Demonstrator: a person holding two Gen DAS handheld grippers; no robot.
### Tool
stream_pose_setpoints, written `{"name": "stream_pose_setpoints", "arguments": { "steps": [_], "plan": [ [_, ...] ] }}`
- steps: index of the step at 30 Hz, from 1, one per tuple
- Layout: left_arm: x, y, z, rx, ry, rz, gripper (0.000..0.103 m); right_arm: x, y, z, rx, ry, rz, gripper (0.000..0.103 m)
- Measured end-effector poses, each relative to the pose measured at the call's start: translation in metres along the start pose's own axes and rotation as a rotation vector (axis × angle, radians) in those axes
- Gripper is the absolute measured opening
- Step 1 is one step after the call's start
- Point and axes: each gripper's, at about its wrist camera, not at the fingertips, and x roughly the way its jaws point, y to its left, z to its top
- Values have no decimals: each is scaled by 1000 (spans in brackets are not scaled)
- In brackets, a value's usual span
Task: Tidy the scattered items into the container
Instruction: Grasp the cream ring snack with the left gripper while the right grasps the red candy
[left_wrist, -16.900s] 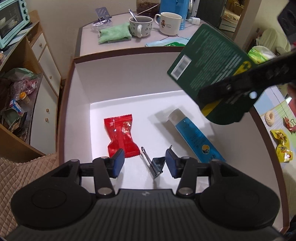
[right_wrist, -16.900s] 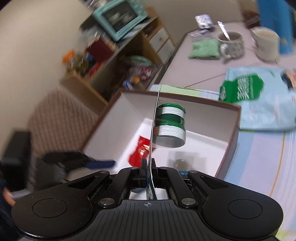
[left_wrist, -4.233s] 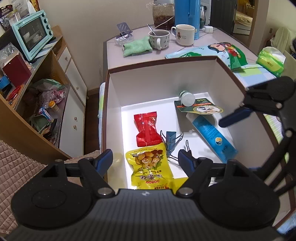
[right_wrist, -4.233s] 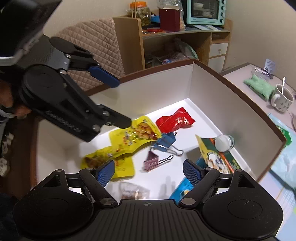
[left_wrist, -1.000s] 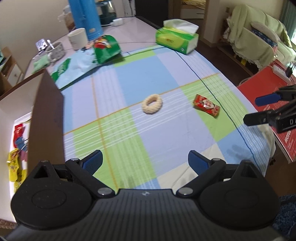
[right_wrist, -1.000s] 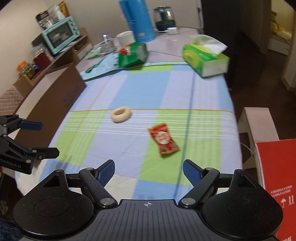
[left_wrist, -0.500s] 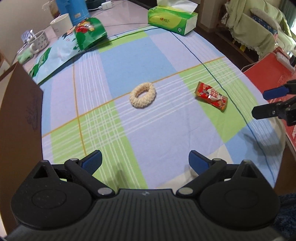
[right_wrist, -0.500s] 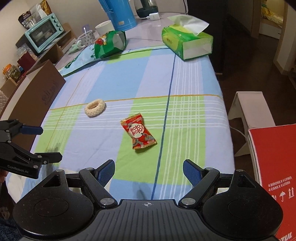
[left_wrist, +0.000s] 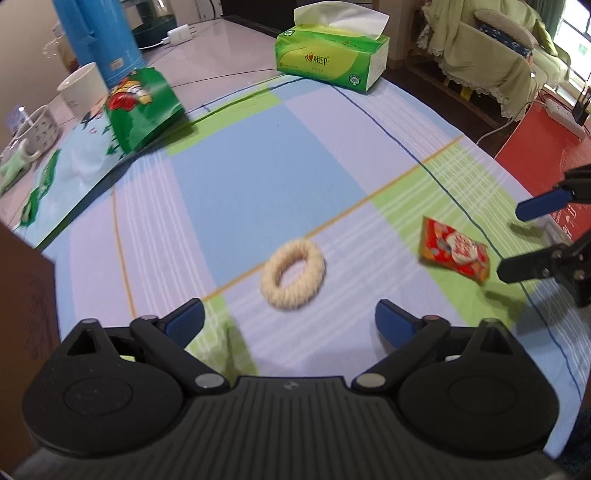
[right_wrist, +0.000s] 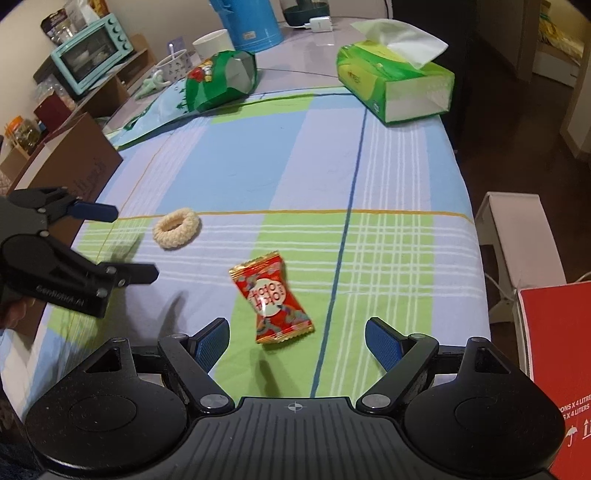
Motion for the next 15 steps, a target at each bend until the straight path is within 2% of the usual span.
{"name": "stream_pose_setpoints", "arguments": {
  "steps": [2,5,6,7,8,11,15],
  "plan": [
    [8,4,5,-7,-4,-11,83,2,-2,1,5,4,3,84],
    [18,10,9,-24,10,-44,58,3,-4,3,9,3,15,83],
    [22,12,9,-30,18,-57,41,3,-3,4,7,2,20,83],
    [24,14,9,-34,23,-69,29,3,-3,5,3,-2,25,83],
    [23,15,7,-35,20,-79,29,4,-2,6,-4,-4,33,83],
    [20,15,2,-34,22,-86,18,6,2,9,-30,-11,59,83],
    [10,16,-8,-47,32,-79,17,16,14,12,-106,0,72,83]
  ]
}}
